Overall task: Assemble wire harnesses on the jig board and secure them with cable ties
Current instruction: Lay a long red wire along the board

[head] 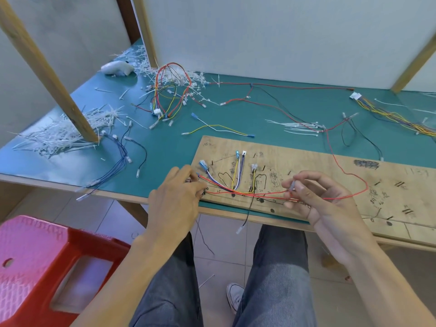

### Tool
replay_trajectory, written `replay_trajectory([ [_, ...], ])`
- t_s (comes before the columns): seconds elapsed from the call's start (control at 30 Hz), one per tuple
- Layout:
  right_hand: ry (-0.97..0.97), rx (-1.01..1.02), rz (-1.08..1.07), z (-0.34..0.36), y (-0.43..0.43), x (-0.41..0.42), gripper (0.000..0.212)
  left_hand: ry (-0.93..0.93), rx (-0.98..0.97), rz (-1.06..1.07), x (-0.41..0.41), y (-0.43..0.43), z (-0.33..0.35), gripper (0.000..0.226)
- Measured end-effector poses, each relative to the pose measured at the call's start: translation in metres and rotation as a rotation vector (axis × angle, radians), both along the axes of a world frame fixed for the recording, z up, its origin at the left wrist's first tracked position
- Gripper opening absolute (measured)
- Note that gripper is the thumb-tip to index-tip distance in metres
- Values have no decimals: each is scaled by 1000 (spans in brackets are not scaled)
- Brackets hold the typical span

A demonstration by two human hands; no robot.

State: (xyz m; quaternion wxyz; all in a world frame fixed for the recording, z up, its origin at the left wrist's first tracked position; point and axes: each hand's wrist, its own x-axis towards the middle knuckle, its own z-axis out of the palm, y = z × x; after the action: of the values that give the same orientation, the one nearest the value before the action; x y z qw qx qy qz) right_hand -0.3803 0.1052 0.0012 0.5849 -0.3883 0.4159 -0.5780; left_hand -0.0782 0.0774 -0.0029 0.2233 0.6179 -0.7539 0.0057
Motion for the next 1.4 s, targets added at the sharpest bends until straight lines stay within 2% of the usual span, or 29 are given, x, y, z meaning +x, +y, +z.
replay_trajectory([
  [0.1,-33,25,48,-1,2,-3,32,35,-27,-79,2,-2,1,14],
  [0.2,46,28,116,-1,7,-11,45,33,-46,-155,8,-1,1,18],
  [0.47,206,27,-96,7,6,1,13,-178,-92,-187,-7,15,8,34],
  [0.6,274,21,-151,6,-1,6,10,-176,-46,-274,-23,19,6,48],
  [0.73,322,25,-185,5,-9,10,8,-269,13,-418,-42,23,-4,66],
  [0.93,437,60,-259,-1,-21,17,14,-256,33,-422,-50,24,-19,63],
  [1.03,577,52,-326,0,-32,23,17,-266,6,-430,-54,23,-25,65],
  [1.2,1044,-122,-379,9,-57,39,9,-248,48,-415,-56,19,-22,63],
  [1.4,1353,-238,-281,11,-83,59,5,-249,112,-425,-55,19,-13,65],
])
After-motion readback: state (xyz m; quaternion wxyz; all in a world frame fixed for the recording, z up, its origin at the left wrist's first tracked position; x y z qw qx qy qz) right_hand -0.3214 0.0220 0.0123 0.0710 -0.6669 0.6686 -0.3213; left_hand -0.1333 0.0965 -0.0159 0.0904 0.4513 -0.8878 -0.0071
